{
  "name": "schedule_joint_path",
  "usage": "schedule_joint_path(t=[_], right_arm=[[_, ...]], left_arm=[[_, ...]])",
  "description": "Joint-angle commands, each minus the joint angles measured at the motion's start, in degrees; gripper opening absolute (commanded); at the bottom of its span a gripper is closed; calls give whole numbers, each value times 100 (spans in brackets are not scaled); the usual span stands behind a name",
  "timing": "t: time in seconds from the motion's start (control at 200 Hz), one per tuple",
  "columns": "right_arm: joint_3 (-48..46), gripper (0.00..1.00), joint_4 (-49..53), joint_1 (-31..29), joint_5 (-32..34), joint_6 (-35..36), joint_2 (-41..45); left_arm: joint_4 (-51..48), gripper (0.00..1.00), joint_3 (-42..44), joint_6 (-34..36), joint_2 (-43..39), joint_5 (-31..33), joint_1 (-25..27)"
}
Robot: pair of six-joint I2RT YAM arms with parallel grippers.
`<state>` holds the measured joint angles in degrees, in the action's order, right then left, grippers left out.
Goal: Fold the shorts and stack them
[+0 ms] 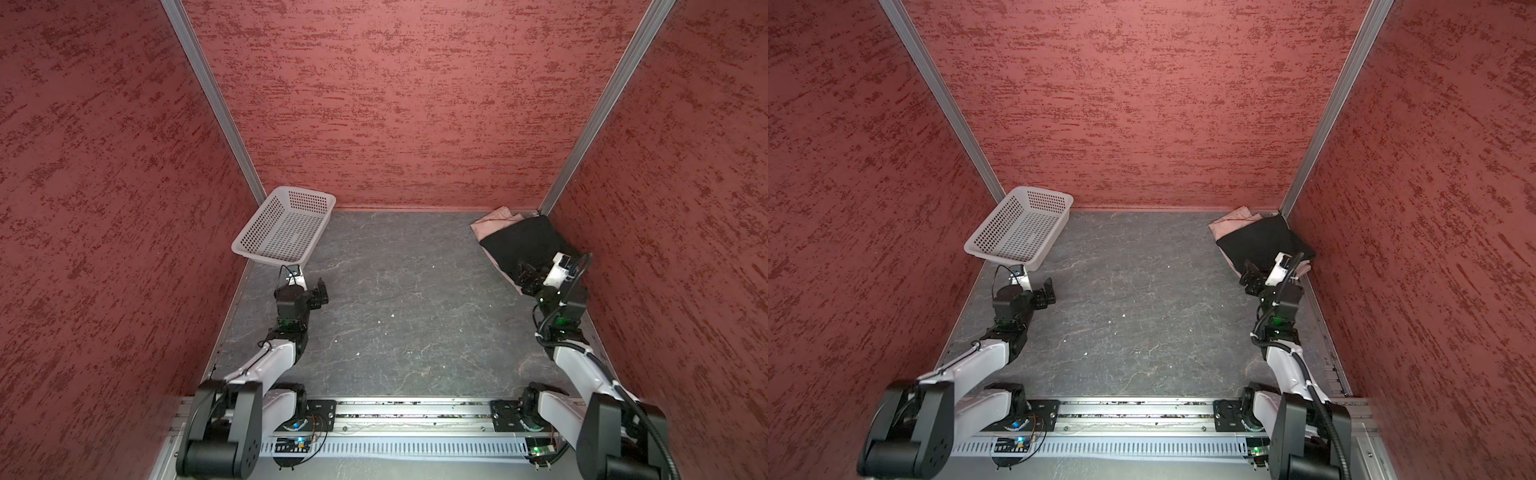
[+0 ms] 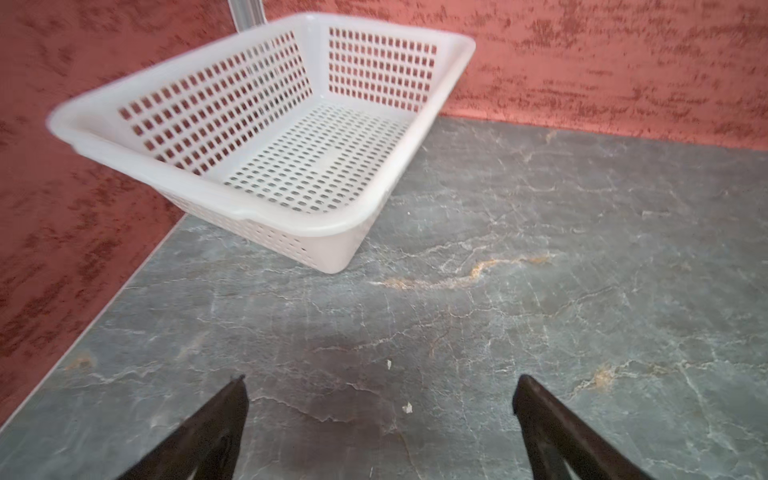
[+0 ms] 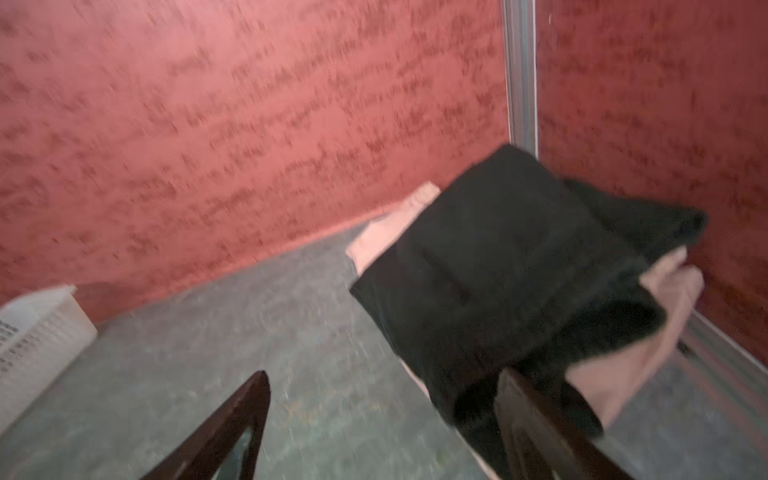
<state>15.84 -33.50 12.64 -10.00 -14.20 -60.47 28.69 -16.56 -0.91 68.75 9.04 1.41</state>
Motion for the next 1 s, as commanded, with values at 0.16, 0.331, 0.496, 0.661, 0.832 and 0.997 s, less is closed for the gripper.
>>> schedule_joint_path(t=[0.16,0.331,0.496,0.661,0.832,0.997], right_arm=[[-336,89,-2668,-432,263,918,-1496],[-415,99,-4399,-813,1171,1144,-2964],[-57,99,-3303,-897,930,1323,-2740],[-18,99,-3256,-896,797,1368,-2756],[3,99,-3233,-902,787,1373,-2767],[8,99,-3207,-900,793,1373,-2763]], left_arm=[[2374,99,-365,259,1751,-1359,-287],[2246,99,-498,251,1886,-1481,-349],[2249,99,-524,187,1913,-1519,-399],[2205,99,-535,187,1903,-1520,-412],[2217,99,-534,179,1906,-1528,-412],[2205,99,-536,179,1905,-1535,-417]])
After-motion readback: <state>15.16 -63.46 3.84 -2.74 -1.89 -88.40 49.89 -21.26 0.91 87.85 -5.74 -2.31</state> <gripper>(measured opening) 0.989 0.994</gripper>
